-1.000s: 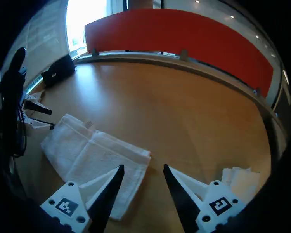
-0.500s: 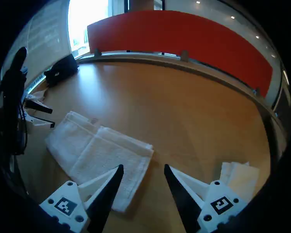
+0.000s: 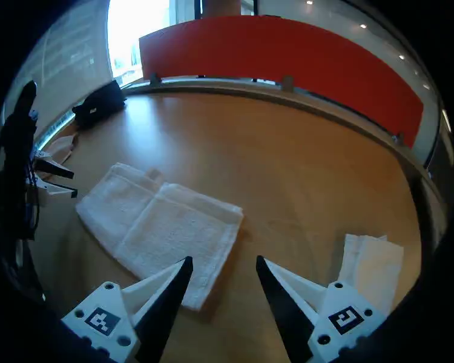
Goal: Fold towel
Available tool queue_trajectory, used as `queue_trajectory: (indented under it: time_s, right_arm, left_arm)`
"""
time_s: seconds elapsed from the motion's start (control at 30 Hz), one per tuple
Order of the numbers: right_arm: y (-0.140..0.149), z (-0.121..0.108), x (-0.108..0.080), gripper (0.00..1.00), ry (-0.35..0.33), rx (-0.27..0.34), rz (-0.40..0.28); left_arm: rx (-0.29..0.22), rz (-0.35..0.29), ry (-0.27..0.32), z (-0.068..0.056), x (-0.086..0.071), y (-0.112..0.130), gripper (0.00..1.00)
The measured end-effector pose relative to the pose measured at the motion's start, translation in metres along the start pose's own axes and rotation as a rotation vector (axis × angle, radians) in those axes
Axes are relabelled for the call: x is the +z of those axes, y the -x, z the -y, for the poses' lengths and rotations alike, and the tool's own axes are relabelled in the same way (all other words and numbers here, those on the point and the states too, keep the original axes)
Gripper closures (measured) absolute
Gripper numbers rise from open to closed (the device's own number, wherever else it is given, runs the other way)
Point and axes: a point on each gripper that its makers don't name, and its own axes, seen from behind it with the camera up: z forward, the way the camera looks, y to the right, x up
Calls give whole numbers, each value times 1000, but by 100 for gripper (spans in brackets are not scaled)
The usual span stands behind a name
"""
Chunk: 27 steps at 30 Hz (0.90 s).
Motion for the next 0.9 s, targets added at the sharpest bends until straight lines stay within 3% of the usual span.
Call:
queue_trajectory:
  time_s: [0.43, 0.9]
  right_arm:
    - [7, 9, -4, 19, -36, -49, 6]
    - [39, 19, -5, 19, -92, -122, 64]
  left_arm:
    - [-52, -2, -35, 14, -14, 17, 8]
    - [-129, 20, -89, 35, -42, 55, 8]
